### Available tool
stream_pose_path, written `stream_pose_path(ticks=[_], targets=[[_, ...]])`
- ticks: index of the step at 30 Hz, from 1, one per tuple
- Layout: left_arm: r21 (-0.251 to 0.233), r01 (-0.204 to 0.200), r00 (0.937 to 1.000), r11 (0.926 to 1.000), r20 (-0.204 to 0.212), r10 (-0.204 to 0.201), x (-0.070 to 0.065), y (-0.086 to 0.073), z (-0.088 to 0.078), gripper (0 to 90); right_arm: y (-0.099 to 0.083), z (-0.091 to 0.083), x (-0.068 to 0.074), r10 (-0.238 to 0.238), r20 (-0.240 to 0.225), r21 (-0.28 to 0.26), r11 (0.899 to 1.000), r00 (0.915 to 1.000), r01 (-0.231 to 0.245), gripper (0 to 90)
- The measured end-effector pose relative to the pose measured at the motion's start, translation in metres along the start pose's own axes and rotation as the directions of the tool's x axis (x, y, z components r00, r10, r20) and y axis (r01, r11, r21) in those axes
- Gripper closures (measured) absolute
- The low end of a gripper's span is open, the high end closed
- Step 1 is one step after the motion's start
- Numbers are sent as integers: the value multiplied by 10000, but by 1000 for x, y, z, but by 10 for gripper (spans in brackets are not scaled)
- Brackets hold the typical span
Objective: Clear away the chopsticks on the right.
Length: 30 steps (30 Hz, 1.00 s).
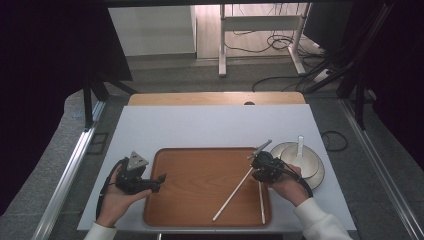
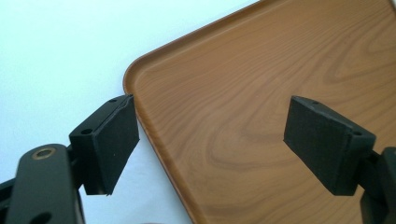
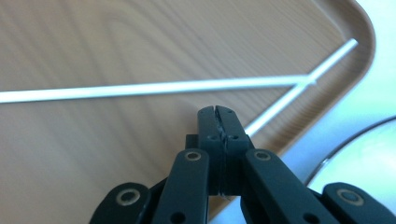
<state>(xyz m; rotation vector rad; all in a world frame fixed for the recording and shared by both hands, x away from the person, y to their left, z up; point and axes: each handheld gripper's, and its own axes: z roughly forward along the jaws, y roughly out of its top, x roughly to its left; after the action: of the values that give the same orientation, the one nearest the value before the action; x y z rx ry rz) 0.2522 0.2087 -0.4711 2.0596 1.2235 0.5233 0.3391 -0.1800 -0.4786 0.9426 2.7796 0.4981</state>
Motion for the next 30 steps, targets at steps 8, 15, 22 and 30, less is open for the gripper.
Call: stream_pose_path(ticks=[8, 15, 22, 30], targets=[[59, 21, 10000, 10000, 0, -21, 1, -1, 2, 176, 13, 8, 8, -250, -80, -329, 9992, 9997, 247, 898], [99, -30, 10000, 9999, 11, 30, 0, -1, 3, 176, 36, 19, 47, -1008, -810, -719, 9929, 9916, 951, 898], [94, -10, 10000, 10000, -10, 10, 1, -2, 2, 176, 33, 27, 58, -1440, -1181, 101, 9892, 9825, 1462, 899], [44, -59, 10000, 10000, -10, 59, -1, -1, 1, 176, 18, 19, 45, -1252, -1075, 595, 9895, 9863, 1320, 899]])
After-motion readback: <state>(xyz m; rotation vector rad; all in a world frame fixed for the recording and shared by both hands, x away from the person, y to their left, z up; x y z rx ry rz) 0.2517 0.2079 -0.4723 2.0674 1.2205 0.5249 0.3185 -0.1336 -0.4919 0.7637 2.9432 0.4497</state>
